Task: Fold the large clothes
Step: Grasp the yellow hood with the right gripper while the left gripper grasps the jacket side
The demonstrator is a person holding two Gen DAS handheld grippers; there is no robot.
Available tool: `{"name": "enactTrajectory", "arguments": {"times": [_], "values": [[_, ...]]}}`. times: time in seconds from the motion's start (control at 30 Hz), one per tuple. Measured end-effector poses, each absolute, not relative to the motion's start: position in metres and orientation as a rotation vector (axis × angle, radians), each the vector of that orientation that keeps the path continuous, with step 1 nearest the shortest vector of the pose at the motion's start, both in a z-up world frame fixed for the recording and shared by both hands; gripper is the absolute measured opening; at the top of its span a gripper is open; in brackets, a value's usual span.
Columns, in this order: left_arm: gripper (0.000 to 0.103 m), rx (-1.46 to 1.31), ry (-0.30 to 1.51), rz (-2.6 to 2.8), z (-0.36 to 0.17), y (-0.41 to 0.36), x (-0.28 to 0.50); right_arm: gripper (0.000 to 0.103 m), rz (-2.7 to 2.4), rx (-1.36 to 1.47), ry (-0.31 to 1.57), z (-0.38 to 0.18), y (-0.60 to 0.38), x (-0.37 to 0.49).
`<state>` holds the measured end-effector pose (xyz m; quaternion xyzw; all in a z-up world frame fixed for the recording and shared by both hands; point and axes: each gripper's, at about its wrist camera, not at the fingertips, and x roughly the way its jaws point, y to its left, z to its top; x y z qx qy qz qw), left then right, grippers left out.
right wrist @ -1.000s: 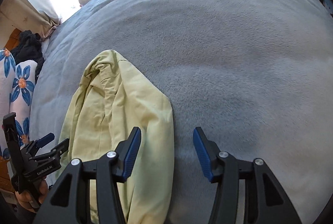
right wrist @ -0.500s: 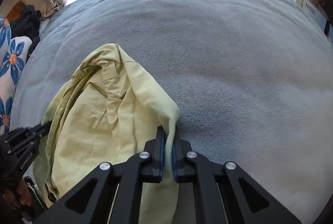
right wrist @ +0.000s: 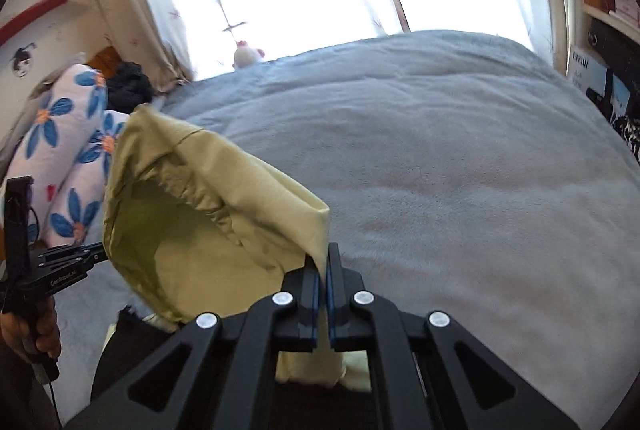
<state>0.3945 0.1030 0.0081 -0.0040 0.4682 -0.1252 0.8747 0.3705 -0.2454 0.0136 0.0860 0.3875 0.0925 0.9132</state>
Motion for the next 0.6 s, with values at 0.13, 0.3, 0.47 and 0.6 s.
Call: {"name": "enactTrajectory", "arguments": {"times": [0.13,0.3,0.47,0.6], "values": [[0.001,-0.041,0.979,-0.298,0.014,0.117,0.325,0.002,0.21,0.17,0.758,0.024,-0.244,0.299],[0.001,-0.067,1.027,-0.321,-0.013,0.129,0.253,0.003,0.191,0.117,0.803,-0.006,-0.237,0.223],[0.001,-0.131,1.096,-0.323,-0.052,0.145,0.207,0.003,0.149,0.094,0.926,-0.057,-0.231,0.186],[0.001,-0.203,1.149,-0.327,-0.078,0.153,0.186,0.004,0.103,0.135,1.01,-0.081,-0.233,0.165]]}}
